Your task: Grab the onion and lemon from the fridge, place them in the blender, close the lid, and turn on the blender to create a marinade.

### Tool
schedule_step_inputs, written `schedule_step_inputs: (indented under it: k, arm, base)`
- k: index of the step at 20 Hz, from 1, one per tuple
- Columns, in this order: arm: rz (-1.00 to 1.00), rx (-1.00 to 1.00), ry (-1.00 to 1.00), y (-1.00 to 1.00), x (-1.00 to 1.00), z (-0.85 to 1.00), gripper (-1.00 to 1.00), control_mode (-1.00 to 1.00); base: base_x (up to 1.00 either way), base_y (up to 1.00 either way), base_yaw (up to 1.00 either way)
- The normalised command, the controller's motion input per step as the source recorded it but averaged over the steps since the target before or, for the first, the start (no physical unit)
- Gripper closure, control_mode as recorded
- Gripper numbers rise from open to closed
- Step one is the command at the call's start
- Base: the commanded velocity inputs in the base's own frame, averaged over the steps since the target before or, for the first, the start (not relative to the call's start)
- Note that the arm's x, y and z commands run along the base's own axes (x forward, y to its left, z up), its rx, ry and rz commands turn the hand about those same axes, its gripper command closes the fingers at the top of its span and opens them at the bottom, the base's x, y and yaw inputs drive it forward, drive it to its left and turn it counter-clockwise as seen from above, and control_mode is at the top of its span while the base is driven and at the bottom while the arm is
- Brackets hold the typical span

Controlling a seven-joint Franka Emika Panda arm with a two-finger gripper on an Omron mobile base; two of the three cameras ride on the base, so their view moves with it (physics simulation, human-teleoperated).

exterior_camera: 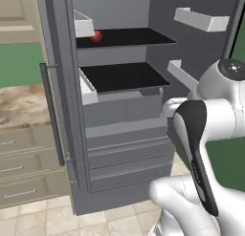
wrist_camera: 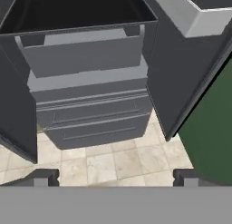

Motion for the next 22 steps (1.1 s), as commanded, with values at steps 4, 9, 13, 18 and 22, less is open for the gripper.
schedule_step_inputs:
  k: [4,9,13,18,22]
  arm:
    - [0.0,0.0,0.0,0.0,0.0,0.0,-1.0,1.0]
    - [0.0,0.0,0.0,0.0,0.0,0.0,-1.0,1.0]
    - [0.0,0.0,0.0,0.0,0.0,0.0,-1.0,1.0]
    - [0.0,0.0,0.0,0.0,0.0,0.0,-1.0,1.0]
    - [0.0,0.0,0.0,0.0,0.0,0.0,-1.0,1.0]
  base:
    - [0.28,-0.62,0.11]
    - [0.36,-0.02,0.19]
    - [0.48,0.12,0.21]
    - [0.62,0.03,0.16]
    - [0.66,0.15,0.12]
